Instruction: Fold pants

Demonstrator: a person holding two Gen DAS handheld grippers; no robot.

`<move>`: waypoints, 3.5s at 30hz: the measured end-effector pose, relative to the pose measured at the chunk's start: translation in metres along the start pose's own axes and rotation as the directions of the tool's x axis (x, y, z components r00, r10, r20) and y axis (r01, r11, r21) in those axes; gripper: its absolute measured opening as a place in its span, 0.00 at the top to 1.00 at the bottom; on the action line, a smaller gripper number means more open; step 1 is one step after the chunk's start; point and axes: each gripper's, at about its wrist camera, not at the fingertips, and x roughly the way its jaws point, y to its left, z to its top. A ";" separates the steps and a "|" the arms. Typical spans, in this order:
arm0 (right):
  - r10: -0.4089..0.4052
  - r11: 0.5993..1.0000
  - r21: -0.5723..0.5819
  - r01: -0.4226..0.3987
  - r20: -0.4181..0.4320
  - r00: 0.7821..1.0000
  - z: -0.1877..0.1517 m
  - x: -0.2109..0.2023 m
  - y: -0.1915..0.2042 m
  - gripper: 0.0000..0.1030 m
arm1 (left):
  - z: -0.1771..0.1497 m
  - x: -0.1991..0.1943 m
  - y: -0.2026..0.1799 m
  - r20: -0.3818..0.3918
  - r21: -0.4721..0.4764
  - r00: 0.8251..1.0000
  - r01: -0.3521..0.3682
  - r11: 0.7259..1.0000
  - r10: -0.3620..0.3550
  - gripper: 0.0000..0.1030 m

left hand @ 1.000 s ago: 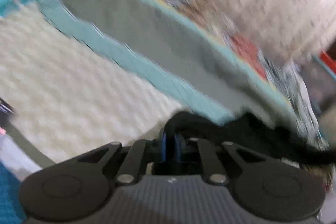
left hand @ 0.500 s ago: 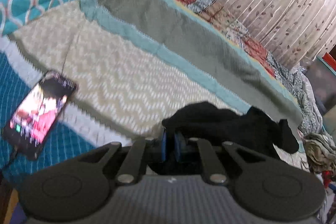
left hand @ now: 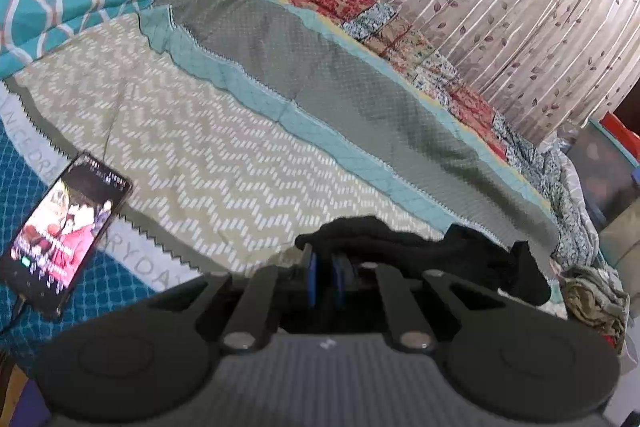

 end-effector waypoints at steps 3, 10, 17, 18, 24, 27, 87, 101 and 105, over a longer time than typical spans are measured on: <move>-0.026 0.990 -0.138 0.027 0.009 1.000 -0.001 0.023 0.012 0.28 | 0.014 -0.004 -0.003 0.030 -0.008 1.000 0.005 1.000 -0.005 0.92; 0.084 0.991 0.108 -0.082 -0.018 0.996 0.033 0.024 -0.051 0.75 | 0.044 -0.019 -0.012 0.081 0.009 0.997 0.000 1.000 -0.001 0.92; -0.167 0.938 0.319 0.138 0.065 0.984 0.076 -0.019 -0.158 0.89 | 0.021 -0.023 -0.018 -0.030 0.146 0.997 -0.061 0.987 0.066 0.92; -0.210 0.936 0.295 0.189 0.040 0.977 0.078 -0.014 -0.163 0.89 | 0.012 -0.022 -0.015 -0.051 0.163 0.995 -0.073 0.984 0.083 0.92; -0.479 0.822 0.293 0.488 -0.108 0.871 0.059 0.012 -0.198 0.92 | -0.040 0.002 0.007 -0.225 0.218 0.951 -0.164 0.962 0.213 0.81; -0.403 0.834 0.380 0.399 -0.074 0.912 0.048 0.001 -0.196 0.91 | -0.048 -0.006 0.013 -0.238 0.248 0.942 -0.175 0.953 0.235 0.70; 0.464 0.726 0.584 -0.363 -0.027 0.885 -0.030 0.007 -0.038 0.82 | -0.042 0.176 -0.068 -0.550 0.138 0.821 0.274 0.952 -0.156 0.93; 0.539 0.797 0.281 -0.535 0.071 0.839 0.124 0.062 0.134 0.38 | 0.165 0.122 -0.061 0.119 0.226 0.966 -0.251 0.941 0.229 0.48; 0.536 0.825 0.209 -0.526 0.010 0.844 0.093 0.058 0.146 0.38 | 0.117 0.111 -0.038 0.039 0.288 0.973 -0.227 0.930 0.226 0.50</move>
